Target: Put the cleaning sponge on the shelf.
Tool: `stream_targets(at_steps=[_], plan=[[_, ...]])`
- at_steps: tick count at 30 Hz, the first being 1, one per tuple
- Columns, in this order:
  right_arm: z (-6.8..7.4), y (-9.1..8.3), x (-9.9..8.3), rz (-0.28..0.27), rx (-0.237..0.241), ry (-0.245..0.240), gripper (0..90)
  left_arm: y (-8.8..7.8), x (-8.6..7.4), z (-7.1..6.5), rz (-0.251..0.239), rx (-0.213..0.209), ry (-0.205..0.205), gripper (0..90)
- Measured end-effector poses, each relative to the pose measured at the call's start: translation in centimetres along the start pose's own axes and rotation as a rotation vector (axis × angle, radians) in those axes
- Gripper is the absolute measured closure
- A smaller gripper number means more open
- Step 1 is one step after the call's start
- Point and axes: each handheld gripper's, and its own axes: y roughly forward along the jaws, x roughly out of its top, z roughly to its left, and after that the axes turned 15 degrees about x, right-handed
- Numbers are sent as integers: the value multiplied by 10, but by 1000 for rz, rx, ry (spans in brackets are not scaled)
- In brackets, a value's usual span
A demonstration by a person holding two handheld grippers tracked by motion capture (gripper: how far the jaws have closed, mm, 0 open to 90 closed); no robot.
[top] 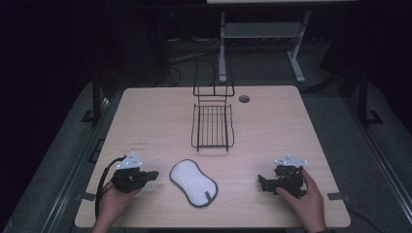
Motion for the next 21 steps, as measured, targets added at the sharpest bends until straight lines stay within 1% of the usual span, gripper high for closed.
stream_targets(at_steps=[4, 5, 6, 7, 10, 15, 17, 21], plan=[[0, 0, 0, 0, 0, -1, 0, 5, 11, -5, 9, -27, 12, 897], [0, 0, 0, 0, 0, 0, 0, 6, 13, -5, 9, -28, 25, 897], [0, 0, 0, 0, 0, -1, 0, 8, 18, -6, 7, -40, 25, 897], [0, 0, 0, 0, 0, -1, 0, 8, 18, -6, 7, -40, 25, 897], [0, 0, 0, 0, 0, 0, 0, 11, 26, -7, 6, -52, 26, 898], [0, 0, 0, 0, 0, -1, 0, 19, 40, -10, 3, -67, 51, 898], [0, 0, 0, 0, 1, -2, 0, 23, 46, -12, -3, -73, 51, 898], [0, 0, 0, 0, 0, -3, 0, 33, 58, -15, -6, -85, 71, 898]])
